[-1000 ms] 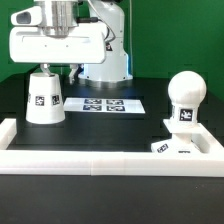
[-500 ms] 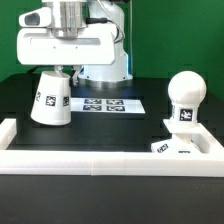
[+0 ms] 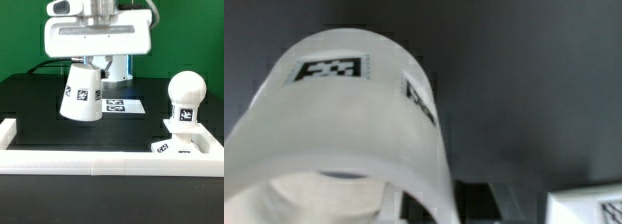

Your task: Assemble lamp

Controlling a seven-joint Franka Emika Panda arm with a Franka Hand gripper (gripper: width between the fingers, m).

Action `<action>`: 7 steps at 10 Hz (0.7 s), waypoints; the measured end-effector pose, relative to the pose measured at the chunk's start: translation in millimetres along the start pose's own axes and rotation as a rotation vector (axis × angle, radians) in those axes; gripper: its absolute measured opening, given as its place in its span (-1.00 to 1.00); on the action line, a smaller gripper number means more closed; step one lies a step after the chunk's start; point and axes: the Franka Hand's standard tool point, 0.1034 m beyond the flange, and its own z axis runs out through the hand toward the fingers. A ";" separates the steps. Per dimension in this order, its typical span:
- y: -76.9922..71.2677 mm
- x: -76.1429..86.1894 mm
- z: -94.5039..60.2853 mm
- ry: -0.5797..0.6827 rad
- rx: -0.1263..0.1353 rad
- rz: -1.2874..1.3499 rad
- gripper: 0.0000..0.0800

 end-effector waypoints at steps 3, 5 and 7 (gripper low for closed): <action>-14.8 17.3 -24.7 0.006 0.017 0.020 -0.89; -15.1 16.7 -23.3 0.003 0.017 0.020 -0.89; -19.9 17.2 -24.2 0.002 0.018 0.032 -0.89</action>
Offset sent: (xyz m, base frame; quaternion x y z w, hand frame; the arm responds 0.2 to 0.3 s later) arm 0.0000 0.0000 0.0000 0.0000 0.0000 0.0000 1.0000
